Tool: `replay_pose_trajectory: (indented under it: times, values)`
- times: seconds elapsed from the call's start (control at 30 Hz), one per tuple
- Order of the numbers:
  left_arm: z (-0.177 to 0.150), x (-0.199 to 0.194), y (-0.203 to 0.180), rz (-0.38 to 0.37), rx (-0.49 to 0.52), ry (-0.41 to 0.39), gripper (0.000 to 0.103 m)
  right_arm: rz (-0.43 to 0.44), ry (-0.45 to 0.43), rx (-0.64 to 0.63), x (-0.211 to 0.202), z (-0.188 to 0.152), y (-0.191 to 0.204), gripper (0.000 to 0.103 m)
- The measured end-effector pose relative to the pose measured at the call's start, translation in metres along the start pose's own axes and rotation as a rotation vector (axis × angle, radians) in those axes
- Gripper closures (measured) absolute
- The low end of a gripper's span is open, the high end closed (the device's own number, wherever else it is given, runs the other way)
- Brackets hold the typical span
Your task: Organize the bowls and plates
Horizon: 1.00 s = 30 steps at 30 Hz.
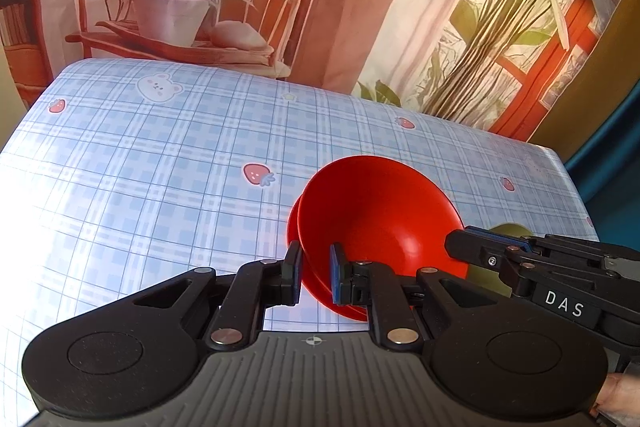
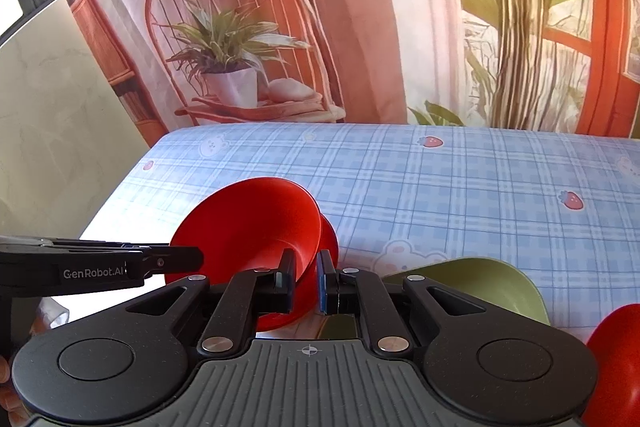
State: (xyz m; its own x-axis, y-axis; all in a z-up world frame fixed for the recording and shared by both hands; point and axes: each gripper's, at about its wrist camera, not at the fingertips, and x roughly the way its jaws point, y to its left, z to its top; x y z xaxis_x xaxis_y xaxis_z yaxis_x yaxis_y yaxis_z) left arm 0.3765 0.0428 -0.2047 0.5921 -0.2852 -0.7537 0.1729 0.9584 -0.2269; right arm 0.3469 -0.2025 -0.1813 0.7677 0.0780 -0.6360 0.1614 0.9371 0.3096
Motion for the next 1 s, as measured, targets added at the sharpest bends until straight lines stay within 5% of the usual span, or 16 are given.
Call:
replay_pose_trajectory:
  times: [0.47,1.0]
  values:
    - [0.004,-0.014,-0.005,0.048,-0.005,-0.044,0.084,-0.032,-0.024,-0.019,-0.019,0.005,-0.007,0.087]
    - [-0.008,-0.026,-0.077,0.035,0.104,-0.069,0.084,-0.110,-0.094,0.016,-0.084,-0.016,-0.068,0.087]
